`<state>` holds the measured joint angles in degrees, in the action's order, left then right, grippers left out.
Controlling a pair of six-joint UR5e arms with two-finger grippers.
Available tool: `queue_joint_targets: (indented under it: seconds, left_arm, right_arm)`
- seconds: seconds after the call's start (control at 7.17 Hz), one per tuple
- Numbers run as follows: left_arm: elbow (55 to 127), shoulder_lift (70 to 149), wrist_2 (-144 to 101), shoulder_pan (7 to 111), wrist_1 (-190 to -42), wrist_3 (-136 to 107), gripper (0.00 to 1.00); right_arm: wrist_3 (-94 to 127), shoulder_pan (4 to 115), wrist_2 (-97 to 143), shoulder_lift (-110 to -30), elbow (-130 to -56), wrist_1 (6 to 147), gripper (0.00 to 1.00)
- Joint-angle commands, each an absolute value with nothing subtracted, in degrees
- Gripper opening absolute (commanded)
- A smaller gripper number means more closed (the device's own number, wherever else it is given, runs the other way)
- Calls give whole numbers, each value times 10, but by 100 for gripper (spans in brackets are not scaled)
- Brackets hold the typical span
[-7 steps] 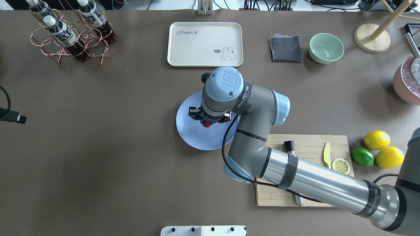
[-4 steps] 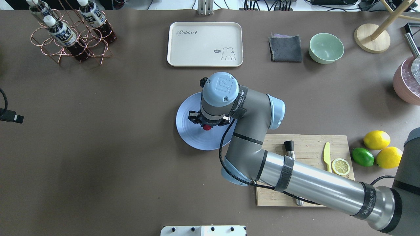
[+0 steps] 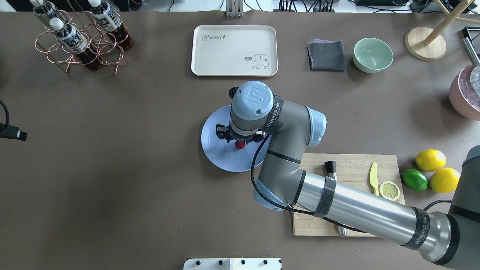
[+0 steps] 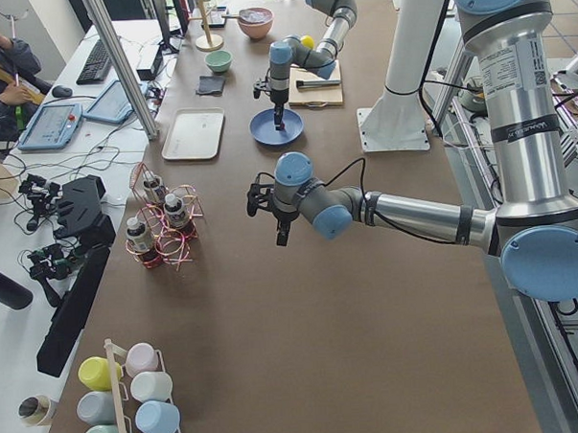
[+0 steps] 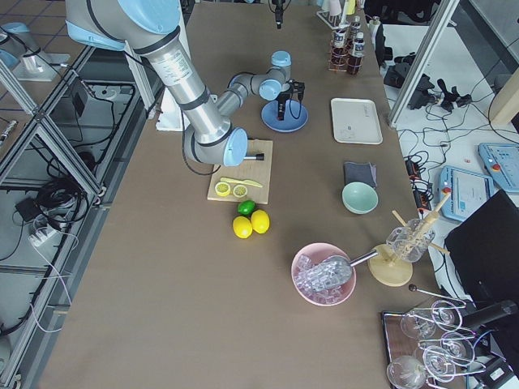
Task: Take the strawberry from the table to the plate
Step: 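Open the right gripper and raise it away from the plate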
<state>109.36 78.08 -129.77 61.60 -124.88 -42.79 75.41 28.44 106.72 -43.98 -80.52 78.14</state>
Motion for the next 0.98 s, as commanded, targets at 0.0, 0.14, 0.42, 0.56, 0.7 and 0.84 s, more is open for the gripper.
queue_joint_targets:
  seconds: [0.0, 0.14, 0.42, 0.56, 0.7, 0.84]
  left_arm:
    - [1099, 783, -1323, 629, -1245, -427, 97]
    - [1092, 783, -1359, 672, -1242, -399, 97]
    - [1100, 783, -1393, 753, -1140, -242, 97]
    - [1100, 786, -1393, 791, -1079, -147, 97]
    - [1098, 811, -1385, 836, -983, -42, 97]
    - [1095, 856, -1384, 885, -863, 60, 97]
  right_arm:
    - [752, 320, 1097, -453, -859, 810, 100]
    - [699, 375, 1149, -502, -960, 885, 100]
    - [522, 480, 1206, -616, -1092, 962, 100]
    - [435, 534, 1236, -675, -1111, 968, 100]
    - [327, 597, 1271, -726, -1110, 969, 100]
    - [229, 659, 1293, -769, -1103, 971, 100]
